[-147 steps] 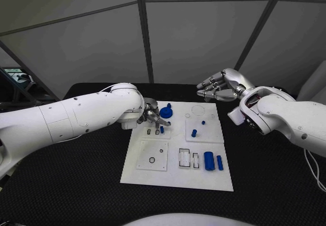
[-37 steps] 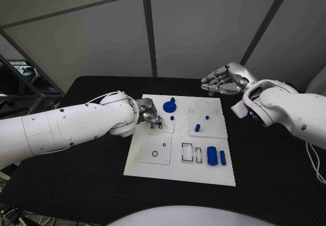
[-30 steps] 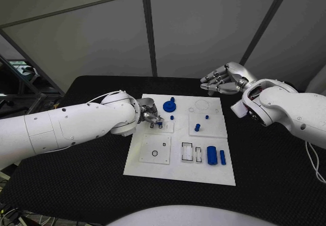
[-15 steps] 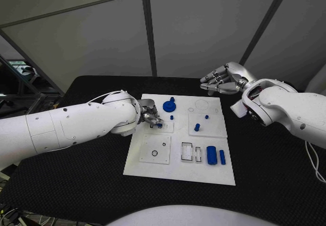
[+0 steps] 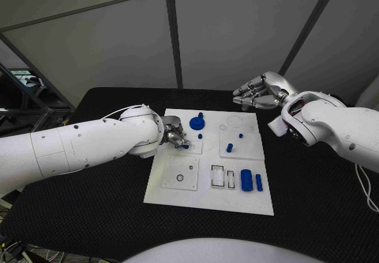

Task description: Assemble the parts on the task board

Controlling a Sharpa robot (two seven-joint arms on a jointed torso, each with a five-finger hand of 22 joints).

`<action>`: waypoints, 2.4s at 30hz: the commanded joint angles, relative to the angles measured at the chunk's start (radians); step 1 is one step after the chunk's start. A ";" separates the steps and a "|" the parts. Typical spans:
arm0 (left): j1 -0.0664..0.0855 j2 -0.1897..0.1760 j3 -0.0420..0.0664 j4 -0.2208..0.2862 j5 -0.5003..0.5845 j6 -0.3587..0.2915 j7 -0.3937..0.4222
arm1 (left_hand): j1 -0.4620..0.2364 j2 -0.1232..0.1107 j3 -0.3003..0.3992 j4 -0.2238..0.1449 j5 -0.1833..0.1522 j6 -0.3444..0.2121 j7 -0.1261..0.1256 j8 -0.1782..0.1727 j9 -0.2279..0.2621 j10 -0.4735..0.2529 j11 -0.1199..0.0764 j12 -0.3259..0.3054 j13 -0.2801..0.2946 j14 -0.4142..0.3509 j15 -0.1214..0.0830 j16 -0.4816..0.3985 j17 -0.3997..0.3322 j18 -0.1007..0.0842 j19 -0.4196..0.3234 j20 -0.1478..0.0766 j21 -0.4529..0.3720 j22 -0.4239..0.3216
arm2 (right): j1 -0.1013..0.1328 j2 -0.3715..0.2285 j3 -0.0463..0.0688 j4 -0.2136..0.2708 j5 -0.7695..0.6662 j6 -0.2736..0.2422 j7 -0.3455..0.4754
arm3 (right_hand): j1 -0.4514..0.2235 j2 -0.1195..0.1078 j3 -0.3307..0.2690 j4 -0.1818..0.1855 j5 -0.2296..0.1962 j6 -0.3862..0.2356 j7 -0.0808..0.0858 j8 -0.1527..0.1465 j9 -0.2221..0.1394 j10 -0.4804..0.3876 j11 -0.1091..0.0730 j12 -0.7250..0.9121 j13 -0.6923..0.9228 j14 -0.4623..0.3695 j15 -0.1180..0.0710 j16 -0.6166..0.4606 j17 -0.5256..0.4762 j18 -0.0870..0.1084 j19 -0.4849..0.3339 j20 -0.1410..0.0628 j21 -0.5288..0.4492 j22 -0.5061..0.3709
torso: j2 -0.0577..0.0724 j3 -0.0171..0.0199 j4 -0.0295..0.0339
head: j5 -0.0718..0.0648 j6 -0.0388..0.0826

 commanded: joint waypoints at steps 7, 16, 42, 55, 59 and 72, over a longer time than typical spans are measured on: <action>0.000 0.004 -0.001 0.001 -0.009 0.024 -0.004 | -0.005 -0.002 0.169 -0.163 0.003 -0.003 -0.004 0.003 0.003 0.006 -0.003 0.004 0.002 0.070 -0.007 -0.001 0.147 0.000 0.009 0.000 0.004 0.001 | 0.002 0.002 0.001 0.001 0.002 0.006 0.006 | -0.010 0.001 0.002 0.007 0.003 -0.007 0.003 -0.005 0.000 0.001 0.004 -0.003 -0.002 -0.003 0.005 -0.007 -0.001 0.010 0.000 0.009 -0.005 -0.001 | 0.001 0.0002 -0.0004 | 0.001 0.000; 0.000 0.009 -0.001 -0.004 -0.003 0.022 -0.002 | -0.101 -0.046 0.114 -0.131 0.003 0.031 -0.014 0.010 0.010 0.020 -0.007 0.018 0.016 0.070 -0.009 -0.001 0.148 -0.002 0.017 0.000 0.010 0.013 | 0.002 0.001 0.001 0.001 0.002 0.005 0.006 | -0.011 0.002 0.002 0.008 0.004 -0.007 0.003 -0.004 0.000 0.001 0.004 -0.004 -0.002 -0.003 0.005 -0.007 -0.001 0.010 0.000 0.009 -0.006 -0.001 | 0.000 0.0006 -0.0002 | 0.001 -0.003; 0.000 0.035 -0.001 -0.032 -0.002 0.037 -0.002 | -0.196 -0.031 0.046 -0.090 0.003 0.069 -0.028 0.004 0.015 0.052 -0.020 0.053 0.058 0.071 -0.020 0.000 0.150 -0.013 0.046 -0.011 0.040 0.063 | 0.002 0.001 0.001 -0.004 0.002 0.007 0.006 | -0.013 0.003 0.002 0.010 0.004 -0.007 0.003 -0.004 0.000 0.001 0.004 -0.004 -0.002 -0.003 0.006 -0.008 -0.001 0.010 0.000 0.009 -0.007 -0.002 | 0.000 0.0001 -0.0005 | 0.000 -0.006; 0.000 0.045 -0.001 -0.048 -0.002 0.042 -0.002 | -0.250 -0.021 0.032 -0.065 0.003 0.082 -0.031 0.001 0.018 0.061 -0.023 0.063 0.071 0.072 -0.023 0.000 0.151 -0.016 0.055 -0.014 0.049 0.078 | 0.002 0.001 0.000 -0.004 0.002 0.011 0.005 | -0.017 0.003 0.001 0.013 0.005 -0.007 0.004 -0.004 0.000 0.001 0.005 -0.005 -0.002 -0.003 0.006 -0.008 -0.001 0.010 0.001 0.010 -0.009 -0.003 | 0.000 0.0000 0.0002 | -0.001 -0.007; 0.000 0.047 -0.001 -0.054 0.000 0.040 -0.002 | -0.271 -0.018 0.026 -0.053 0.003 0.086 -0.031 -0.001 0.019 0.064 -0.024 0.065 0.074 0.072 -0.023 0.000 0.151 -0.017 0.057 -0.015 0.051 0.082 | 0.002 0.001 0.000 -0.004 0.002 0.012 0.004 | -0.018 0.003 0.000 0.013 0.005 -0.008 0.004 -0.004 0.000 0.001 0.005 -0.005 -0.002 -0.003 0.006 -0.009 -0.001 0.010 0.001 0.010 -0.009 -0.003 | -0.001 -0.0001 0.0004 | 0.000 -0.006; 0.000 0.048 -0.001 -0.060 0.004 0.039 -0.001 | -0.325 -0.029 -0.017 -0.024 0.003 0.101 -0.032 -0.005 0.023 0.070 -0.024 0.068 0.079 0.072 -0.024 0.000 0.152 -0.019 0.063 -0.016 0.056 0.093 | 0.001 0.001 0.000 -0.004 0.002 0.019 0.004 | -0.026 0.000 -0.004 0.018 0.006 -0.010 0.005 -0.004 0.000 -0.001 0.006 -0.006 -0.003 -0.004 0.007 -0.011 -0.001 0.010 0.002 0.011 -0.013 -0.005 | 0.000 -0.0007 0.0006 | -0.002 -0.007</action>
